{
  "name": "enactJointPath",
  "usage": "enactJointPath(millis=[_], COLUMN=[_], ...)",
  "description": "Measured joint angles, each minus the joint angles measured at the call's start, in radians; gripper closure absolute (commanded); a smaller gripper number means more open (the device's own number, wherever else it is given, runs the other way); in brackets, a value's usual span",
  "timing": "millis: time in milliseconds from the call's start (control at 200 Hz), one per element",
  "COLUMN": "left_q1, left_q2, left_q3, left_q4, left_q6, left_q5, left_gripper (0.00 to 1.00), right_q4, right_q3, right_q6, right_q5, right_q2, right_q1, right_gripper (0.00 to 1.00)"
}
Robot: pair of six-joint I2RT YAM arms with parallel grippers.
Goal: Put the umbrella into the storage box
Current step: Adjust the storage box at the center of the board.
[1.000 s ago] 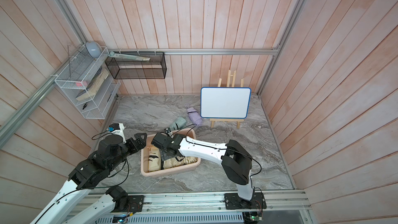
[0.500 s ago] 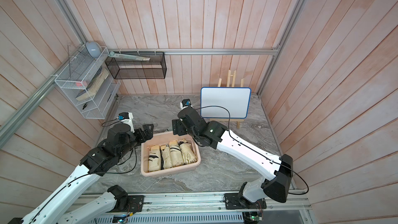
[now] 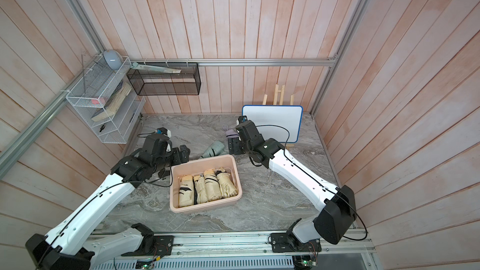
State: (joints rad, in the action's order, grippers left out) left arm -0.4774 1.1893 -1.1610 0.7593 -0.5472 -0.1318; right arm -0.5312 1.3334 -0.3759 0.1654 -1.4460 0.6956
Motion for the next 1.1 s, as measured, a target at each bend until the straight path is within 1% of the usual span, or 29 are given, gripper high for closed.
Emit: enactJointPath(millis=[190,240,320,405,470,520,665,735,965,1025,1100], left_q1=[0.0,0.0,0.0,-0.002,-0.006,-0.014,-0.089,-0.122,-0.155,-0.16,-0.164], left_q2=[0.265,0.317,0.387,0.478,0.541,0.569,0.584,0.577,0.507,0.499,0.498], left_q3=[-0.156,-0.18,-0.227,-0.31,-0.368,-0.382,-0.359,-0.343,-0.253,-0.242,-0.24], left_q4=[-0.043,-0.057,-0.061,-0.04,-0.021,-0.01,0.05,0.035,0.021,0.02,0.022], left_q6=[0.007,0.035,0.087,0.143,0.184,0.211,0.282,0.29,0.297,0.297,0.296], left_q5=[0.083,0.113,0.157,0.204,0.23,0.239,0.256,0.26,0.315,0.334,0.337], left_gripper=[0.1,0.11,0.17,0.22,0.24,0.25,0.28,0.29,0.29,0.26,0.17], right_q4=[0.016,0.019,0.039,0.048,0.053,0.056,0.082,0.092,0.121,0.122,0.124], right_q3=[0.0,-0.001,-0.009,-0.019,-0.026,-0.029,-0.05,-0.063,-0.101,-0.108,-0.111], right_q6=[0.066,0.082,0.101,0.121,0.137,0.146,0.169,0.176,0.194,0.195,0.195], right_q5=[-0.037,-0.043,-0.058,-0.069,-0.076,-0.082,-0.102,-0.117,-0.154,-0.163,-0.169], right_q2=[-0.014,-0.014,-0.013,-0.013,-0.013,-0.013,-0.002,0.003,0.005,0.005,0.005], right_q1=[-0.069,-0.086,-0.111,-0.133,-0.147,-0.157,-0.192,-0.214,-0.259,-0.263,-0.266], right_gripper=[0.16,0.16,0.16,0.16,0.16,0.16,0.16,0.16,0.16,0.16,0.16])
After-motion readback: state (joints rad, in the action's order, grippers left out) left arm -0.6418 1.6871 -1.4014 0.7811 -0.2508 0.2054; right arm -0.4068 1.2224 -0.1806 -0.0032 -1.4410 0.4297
